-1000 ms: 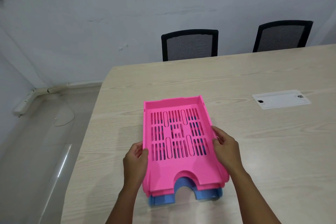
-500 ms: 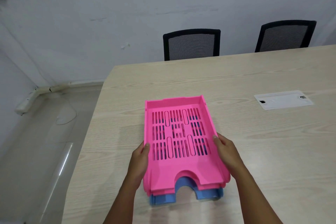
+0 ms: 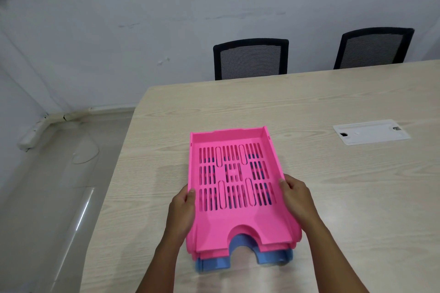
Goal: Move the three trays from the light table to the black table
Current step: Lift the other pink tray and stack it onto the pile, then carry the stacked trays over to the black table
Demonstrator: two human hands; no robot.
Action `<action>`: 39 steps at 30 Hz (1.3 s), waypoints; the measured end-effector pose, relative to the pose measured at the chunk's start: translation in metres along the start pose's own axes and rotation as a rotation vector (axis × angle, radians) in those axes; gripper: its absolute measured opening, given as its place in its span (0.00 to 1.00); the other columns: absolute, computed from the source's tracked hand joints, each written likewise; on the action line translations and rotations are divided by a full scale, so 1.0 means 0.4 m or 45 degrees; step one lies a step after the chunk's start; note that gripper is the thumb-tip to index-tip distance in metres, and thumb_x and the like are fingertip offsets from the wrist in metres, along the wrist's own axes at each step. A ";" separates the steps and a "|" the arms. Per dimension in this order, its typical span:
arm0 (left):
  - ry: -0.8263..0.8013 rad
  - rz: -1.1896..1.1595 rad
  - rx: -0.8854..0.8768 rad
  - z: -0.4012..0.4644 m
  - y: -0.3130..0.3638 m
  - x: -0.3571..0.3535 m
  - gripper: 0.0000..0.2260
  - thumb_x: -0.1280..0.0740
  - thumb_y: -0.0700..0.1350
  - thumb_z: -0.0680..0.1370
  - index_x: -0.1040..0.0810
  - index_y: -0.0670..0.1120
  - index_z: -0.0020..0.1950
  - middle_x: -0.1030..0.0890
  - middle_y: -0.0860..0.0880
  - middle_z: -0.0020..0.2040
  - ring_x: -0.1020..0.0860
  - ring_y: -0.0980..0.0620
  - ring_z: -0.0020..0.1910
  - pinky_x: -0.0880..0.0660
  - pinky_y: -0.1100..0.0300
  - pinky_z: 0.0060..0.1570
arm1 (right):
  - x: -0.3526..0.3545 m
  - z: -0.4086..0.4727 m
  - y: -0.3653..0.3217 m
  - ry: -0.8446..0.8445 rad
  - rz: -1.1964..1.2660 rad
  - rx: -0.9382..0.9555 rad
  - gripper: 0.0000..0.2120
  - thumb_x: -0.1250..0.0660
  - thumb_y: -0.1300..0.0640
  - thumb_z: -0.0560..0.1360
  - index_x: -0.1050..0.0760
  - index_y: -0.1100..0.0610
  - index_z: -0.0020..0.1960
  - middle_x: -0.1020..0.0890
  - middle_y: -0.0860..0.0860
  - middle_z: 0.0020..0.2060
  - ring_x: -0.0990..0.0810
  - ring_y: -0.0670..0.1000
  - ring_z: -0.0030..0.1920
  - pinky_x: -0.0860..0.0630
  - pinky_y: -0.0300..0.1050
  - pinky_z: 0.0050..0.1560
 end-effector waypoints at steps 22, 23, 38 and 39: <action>-0.341 -0.680 0.364 0.046 -0.087 -0.042 0.23 0.38 0.60 0.79 0.23 0.48 0.68 0.16 0.39 0.60 0.18 0.37 0.58 0.29 0.35 0.67 | -0.049 0.022 0.086 -0.437 0.653 -0.330 0.27 0.43 0.37 0.79 0.20 0.57 0.63 0.15 0.62 0.57 0.17 0.66 0.56 0.23 0.65 0.63; -0.373 -0.708 0.388 0.038 -0.092 -0.049 0.23 0.39 0.61 0.79 0.22 0.48 0.67 0.16 0.39 0.59 0.17 0.38 0.56 0.30 0.35 0.67 | -0.050 0.022 0.090 -0.454 0.672 -0.336 0.28 0.42 0.36 0.79 0.20 0.57 0.64 0.16 0.63 0.58 0.17 0.67 0.57 0.25 0.66 0.64; -0.068 -0.802 0.400 -0.044 -0.208 0.005 0.37 0.24 0.65 0.60 0.19 0.45 0.64 0.17 0.35 0.59 0.19 0.31 0.58 0.30 0.31 0.66 | -0.121 0.025 0.110 -0.650 0.793 -0.362 0.28 0.33 0.41 0.74 0.21 0.61 0.63 0.14 0.61 0.50 0.15 0.61 0.44 0.25 0.62 0.61; -0.026 -0.828 0.407 -0.062 -0.221 0.018 0.37 0.24 0.64 0.62 0.20 0.45 0.64 0.17 0.34 0.59 0.20 0.31 0.58 0.30 0.30 0.65 | -0.137 0.023 0.100 -0.684 0.764 -0.352 0.29 0.32 0.40 0.73 0.21 0.61 0.63 0.14 0.60 0.50 0.15 0.60 0.44 0.27 0.64 0.65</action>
Point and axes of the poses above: each hand's wrist, its own z-axis towards the middle knuckle, its own x-axis out of the back of the hand, y = z × x, the point moved 6 cm from there along z, towards the middle knuckle
